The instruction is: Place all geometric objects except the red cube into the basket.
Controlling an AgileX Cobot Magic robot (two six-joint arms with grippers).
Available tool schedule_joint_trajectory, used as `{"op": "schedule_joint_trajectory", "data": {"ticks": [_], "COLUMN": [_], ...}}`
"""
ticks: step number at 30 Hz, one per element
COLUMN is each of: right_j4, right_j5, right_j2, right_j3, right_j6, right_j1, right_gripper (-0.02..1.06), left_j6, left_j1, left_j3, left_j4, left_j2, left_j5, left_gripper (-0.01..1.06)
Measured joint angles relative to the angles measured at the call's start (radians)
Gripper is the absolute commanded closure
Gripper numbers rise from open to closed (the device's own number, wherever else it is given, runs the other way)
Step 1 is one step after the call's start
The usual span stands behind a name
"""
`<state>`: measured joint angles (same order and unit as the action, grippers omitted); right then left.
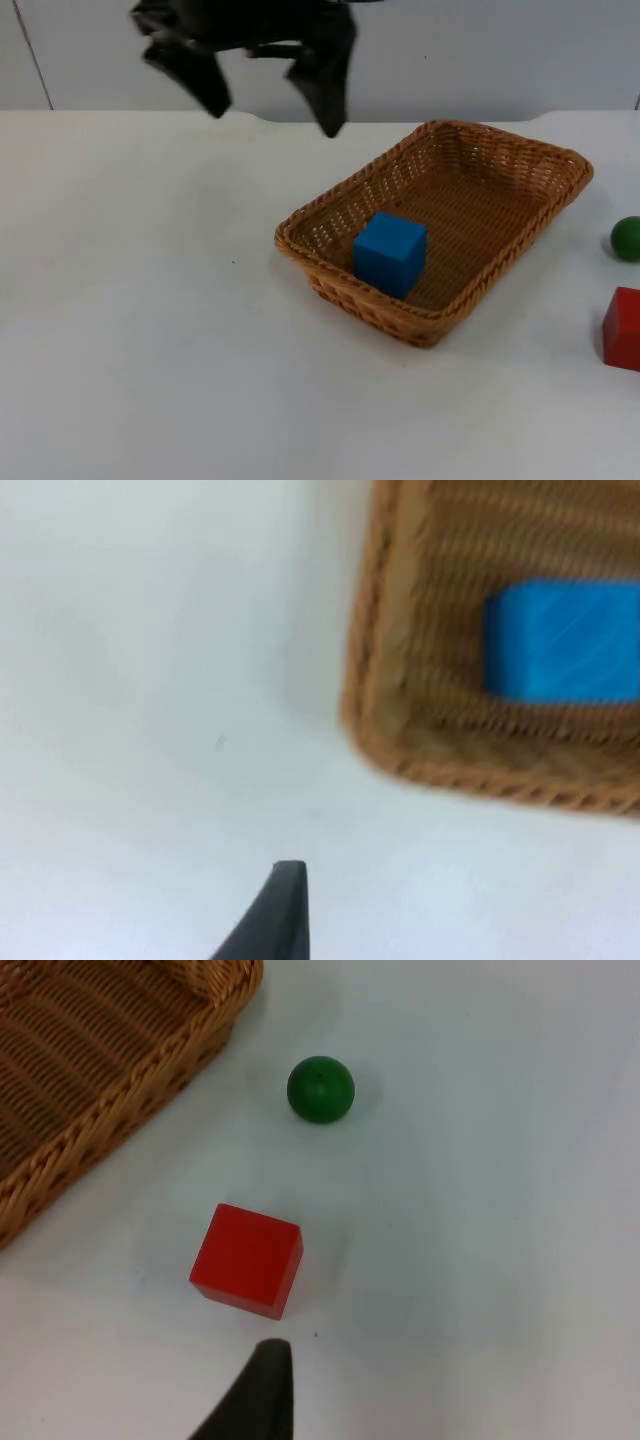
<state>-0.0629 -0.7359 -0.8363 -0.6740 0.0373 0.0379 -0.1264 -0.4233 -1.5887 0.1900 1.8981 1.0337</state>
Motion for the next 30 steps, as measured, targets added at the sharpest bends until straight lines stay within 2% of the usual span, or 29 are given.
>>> {"op": "schedule_joint_trajectory", "data": {"ticks": [1,2,3,7,8,10,13,14,19,22,30], "right_j4": [0.000,0.000,0.000,0.000,0.000,0.000,0.000,0.000,0.002,0.008,0.010], "right_j5": [0.000,0.000,0.000,0.000,0.000,0.000,0.000,0.000,0.000,-0.002,-0.007], "right_j2": [0.000,0.000,0.000,0.000,0.000,0.000,0.000,0.000,0.000,0.000,0.000], "right_j3": [0.000,0.000,0.000,0.000,0.000,0.000,0.000,0.000,0.000,0.000,0.000], "right_j6": [0.000,0.000,0.000,0.000,0.000,0.000,0.000,0.000,0.000,0.000,0.000], "right_j1": [0.000,0.000,0.000,0.000,0.000,0.000,0.000,0.000,0.000,0.000,0.000], "right_gripper": [-0.01,-0.01,-0.01,-0.01,-0.01,-0.01,-0.01,-0.01,-0.01,-0.01,-0.01], "left_j6": [0.000,0.000,0.000,0.004,0.004,0.004,0.008,0.008,0.010,0.010,0.015], "left_j1": [0.000,0.026,0.036,0.105,0.105,0.146,0.201,0.201,0.321,0.356,0.365], "left_j3": [0.000,0.095,0.117,0.371,0.371,0.520,0.637,0.637,0.788,0.827,0.896], "left_j4": [0.000,0.000,0.000,0.008,0.008,0.030,0.039,0.039,0.039,0.022,-0.032], "left_j2": [0.000,-0.057,-0.071,-0.235,-0.235,-0.345,-0.438,-0.438,-0.580,-0.620,-0.692], "left_j5": [0.000,-0.038,-0.052,-0.162,-0.162,-0.235,-0.280,-0.280,-0.289,-0.274,-0.234], "left_gripper": [0.00,0.00,0.00,0.00,0.00,0.00,0.00,0.00,0.00,0.00,0.00]}}
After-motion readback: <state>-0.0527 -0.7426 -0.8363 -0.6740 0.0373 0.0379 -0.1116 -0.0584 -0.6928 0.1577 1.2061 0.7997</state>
